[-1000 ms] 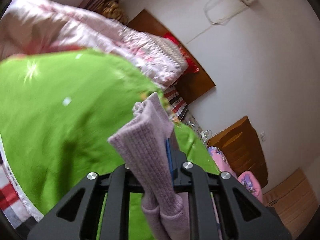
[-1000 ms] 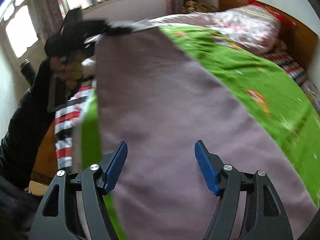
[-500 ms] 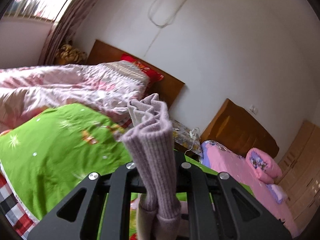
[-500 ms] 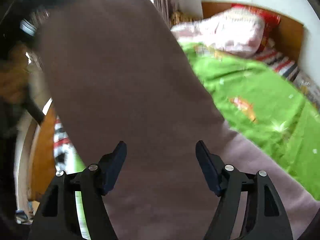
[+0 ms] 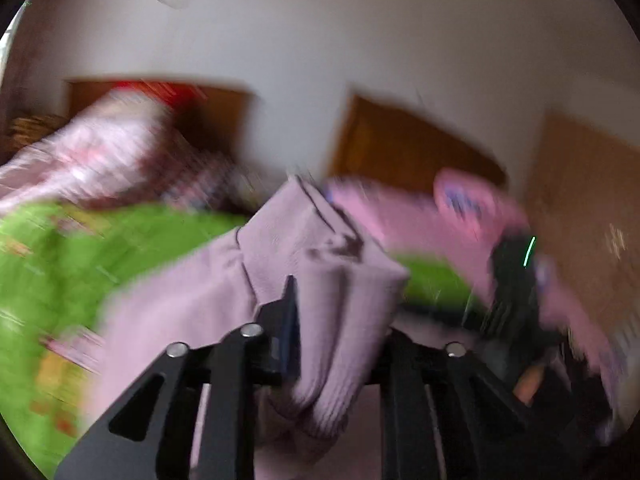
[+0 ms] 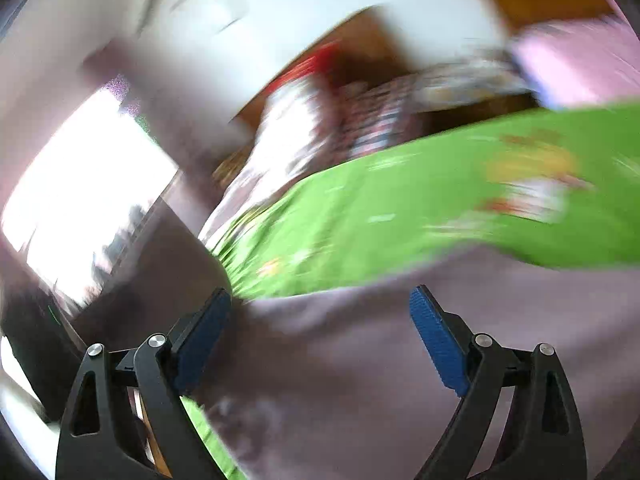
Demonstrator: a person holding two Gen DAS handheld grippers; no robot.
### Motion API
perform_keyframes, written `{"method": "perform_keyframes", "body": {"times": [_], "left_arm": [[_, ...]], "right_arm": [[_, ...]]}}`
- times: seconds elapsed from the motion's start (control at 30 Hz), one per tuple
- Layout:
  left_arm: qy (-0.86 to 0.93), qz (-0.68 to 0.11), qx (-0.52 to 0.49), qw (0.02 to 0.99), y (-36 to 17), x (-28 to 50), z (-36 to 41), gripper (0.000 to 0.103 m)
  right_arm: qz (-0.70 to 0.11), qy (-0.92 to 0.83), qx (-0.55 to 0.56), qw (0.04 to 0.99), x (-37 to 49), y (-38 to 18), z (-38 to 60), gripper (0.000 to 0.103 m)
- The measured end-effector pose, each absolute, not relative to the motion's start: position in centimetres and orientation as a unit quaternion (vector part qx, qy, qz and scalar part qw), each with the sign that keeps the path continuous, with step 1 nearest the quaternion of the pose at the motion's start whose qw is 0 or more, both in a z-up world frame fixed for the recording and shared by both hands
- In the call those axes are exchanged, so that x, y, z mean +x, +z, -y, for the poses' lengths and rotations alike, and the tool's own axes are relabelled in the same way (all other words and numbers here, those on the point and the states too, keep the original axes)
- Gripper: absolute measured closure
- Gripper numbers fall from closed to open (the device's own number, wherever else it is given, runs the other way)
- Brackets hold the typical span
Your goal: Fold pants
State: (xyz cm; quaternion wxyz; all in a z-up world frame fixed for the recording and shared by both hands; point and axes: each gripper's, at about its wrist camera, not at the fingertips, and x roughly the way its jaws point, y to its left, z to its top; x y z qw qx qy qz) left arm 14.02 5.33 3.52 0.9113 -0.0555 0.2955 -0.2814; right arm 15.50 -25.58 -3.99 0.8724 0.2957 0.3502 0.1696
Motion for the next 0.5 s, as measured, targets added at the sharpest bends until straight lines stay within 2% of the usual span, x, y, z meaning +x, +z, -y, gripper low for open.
{"method": "perform_keyframes", "body": {"times": [0.03,0.07,0.13,0.2,0.33,0.4,0.5], "left_arm": [[-0.303,-0.334,-0.034,0.892,1.1,14.2,-2.9,0.06],[-0.335,-0.385,-0.007,0.86,-2.1,14.1,0.0,0.055],[-0.357,-0.431,0.018,0.828,-5.4,13.4,2.2,0.055],[-0.378,-0.425,-0.007,0.823,-5.2,12.8,1.2,0.046],[-0.373,-0.33,-0.138,0.856,-0.2,11.8,-7.3,0.008],[-0.327,-0.313,-0.173,0.875,0.7,11.6,-11.3,0.005],[-0.225,-0.327,-0.192,0.897,-0.4,11.4,-16.5,0.005]], "right_arm": [[-0.348,0.151,0.308,0.872,14.6,-4.2,27.2,0.015],[-0.346,0.131,0.317,0.873,13.5,-4.5,28.8,0.015],[-0.35,0.109,0.324,0.872,11.5,-5.2,30.8,0.015],[-0.356,0.111,0.324,0.869,9.8,-5.5,31.4,0.015],[-0.383,0.159,0.331,0.848,9.4,-7.4,30.1,0.015],[-0.407,0.2,0.326,0.829,10.0,-8.1,27.5,0.015],[-0.464,0.237,0.297,0.8,10.4,-9.1,23.4,0.018]]}}
